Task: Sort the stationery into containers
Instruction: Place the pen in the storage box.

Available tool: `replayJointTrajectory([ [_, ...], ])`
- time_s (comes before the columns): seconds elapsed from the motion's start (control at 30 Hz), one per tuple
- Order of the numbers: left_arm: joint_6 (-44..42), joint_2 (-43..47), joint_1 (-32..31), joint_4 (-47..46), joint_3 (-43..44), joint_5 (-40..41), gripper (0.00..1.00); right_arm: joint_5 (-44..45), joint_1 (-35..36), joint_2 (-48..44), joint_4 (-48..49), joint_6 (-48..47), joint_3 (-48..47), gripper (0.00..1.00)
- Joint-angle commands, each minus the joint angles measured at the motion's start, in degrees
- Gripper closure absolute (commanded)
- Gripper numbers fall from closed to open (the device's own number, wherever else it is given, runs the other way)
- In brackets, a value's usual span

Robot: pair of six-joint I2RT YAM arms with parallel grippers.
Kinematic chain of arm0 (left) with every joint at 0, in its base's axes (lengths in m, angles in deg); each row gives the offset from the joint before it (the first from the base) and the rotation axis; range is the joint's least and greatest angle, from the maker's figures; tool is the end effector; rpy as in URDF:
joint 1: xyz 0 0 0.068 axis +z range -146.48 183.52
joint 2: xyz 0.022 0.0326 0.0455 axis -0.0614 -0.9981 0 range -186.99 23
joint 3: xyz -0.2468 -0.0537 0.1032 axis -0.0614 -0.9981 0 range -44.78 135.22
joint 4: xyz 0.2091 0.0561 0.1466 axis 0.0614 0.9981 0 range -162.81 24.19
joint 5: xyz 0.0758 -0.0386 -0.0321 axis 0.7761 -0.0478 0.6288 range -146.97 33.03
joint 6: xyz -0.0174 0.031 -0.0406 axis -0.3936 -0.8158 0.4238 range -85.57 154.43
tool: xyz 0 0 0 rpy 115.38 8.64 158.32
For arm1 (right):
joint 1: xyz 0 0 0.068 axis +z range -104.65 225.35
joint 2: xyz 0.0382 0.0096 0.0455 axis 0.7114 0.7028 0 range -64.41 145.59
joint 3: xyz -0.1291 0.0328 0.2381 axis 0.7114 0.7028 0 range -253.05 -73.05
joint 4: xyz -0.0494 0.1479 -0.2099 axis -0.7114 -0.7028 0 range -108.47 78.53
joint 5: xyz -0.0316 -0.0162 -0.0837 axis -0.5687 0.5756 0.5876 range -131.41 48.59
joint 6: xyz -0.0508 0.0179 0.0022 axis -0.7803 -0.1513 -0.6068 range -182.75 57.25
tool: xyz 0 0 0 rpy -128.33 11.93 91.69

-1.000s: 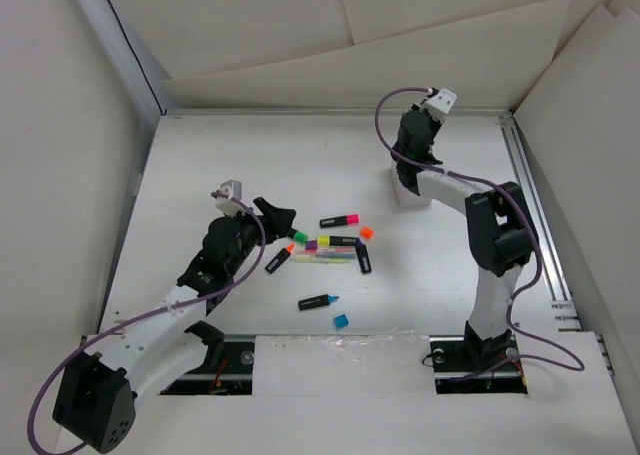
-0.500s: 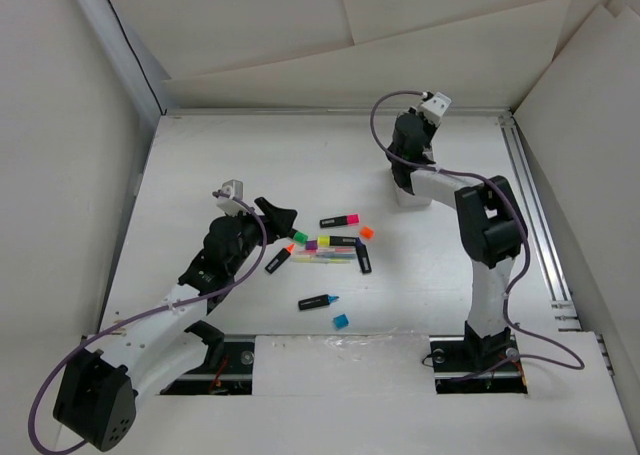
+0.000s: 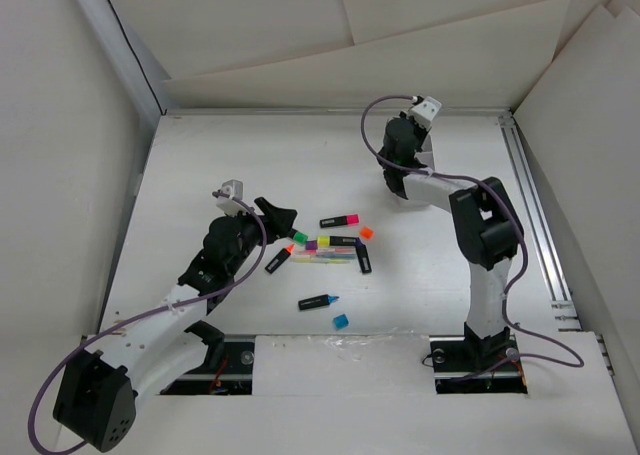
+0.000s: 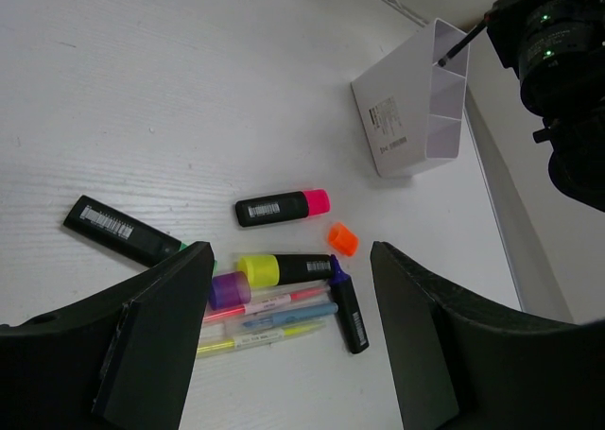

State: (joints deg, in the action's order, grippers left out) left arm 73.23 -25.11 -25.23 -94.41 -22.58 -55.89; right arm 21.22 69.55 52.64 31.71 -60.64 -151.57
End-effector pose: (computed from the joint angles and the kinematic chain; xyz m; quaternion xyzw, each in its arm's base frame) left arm 0.1754 -0.0954 0.2487 -0.0707 0.7298 -0.3723 0.5690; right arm 0.4318 0.1595 0.2504 0.2641 0.6416 -0.2001 0.6918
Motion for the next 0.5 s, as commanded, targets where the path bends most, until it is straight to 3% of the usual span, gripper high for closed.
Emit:
replayJointTrajectory([
  [0.0, -0.8, 1.2, 0.3, -2.1, 0.5, -0.1, 0.36, 1.4, 0.4, -0.9, 3.2, -0.6, 0.6, 0.80],
  [0.2, -0.8, 2.2, 0.3, -2.1, 0.5, -0.1, 0.36, 1.4, 0.9, -0.9, 3.2, -1.1, 0.6, 0.80],
  [0.47, -0.8, 2.2, 0.3, -1.6, 0.5, -0.1, 0.36, 1.4, 2.6, -2.0, 2.7, -1.1, 1.7, 0.62],
])
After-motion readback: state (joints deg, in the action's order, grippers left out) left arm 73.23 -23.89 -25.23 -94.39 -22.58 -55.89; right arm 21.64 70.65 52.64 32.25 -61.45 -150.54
